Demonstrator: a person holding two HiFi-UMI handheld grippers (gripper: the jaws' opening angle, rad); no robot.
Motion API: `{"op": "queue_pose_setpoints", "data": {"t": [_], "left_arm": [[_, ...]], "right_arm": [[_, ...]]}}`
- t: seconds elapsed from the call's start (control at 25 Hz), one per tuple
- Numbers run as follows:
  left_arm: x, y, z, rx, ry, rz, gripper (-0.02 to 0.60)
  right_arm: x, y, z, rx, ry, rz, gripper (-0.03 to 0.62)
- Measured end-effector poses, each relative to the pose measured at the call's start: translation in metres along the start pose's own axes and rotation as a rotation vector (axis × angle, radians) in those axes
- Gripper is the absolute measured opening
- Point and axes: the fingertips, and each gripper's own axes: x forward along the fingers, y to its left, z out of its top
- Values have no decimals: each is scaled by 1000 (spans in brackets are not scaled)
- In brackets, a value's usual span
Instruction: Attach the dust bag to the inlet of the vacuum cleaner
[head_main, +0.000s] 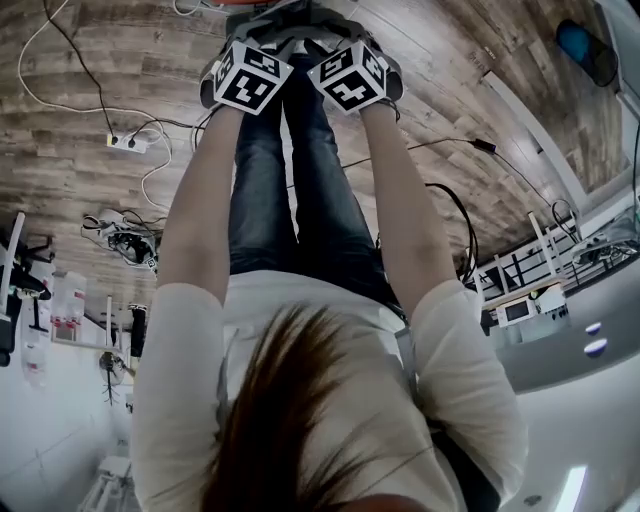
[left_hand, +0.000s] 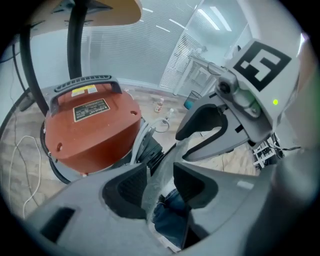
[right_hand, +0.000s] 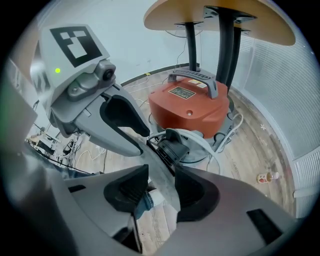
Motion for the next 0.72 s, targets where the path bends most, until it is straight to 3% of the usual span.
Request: {"op": "queue_pose_setpoints", "data": {"t": [0.2,0.4,0.72], "left_arm": [[-29,8,29,15,-94,94,108],[-54,-5,30,-64,-137,122,32],[-94,-11,50,-68,-202,185,17]], "right_arm": [[-20,-5,11,-7,-34,-60,121],[-56,-4,25,54,-113,-141,3],[-111,-12,46,171,-230,-230,3]]}}
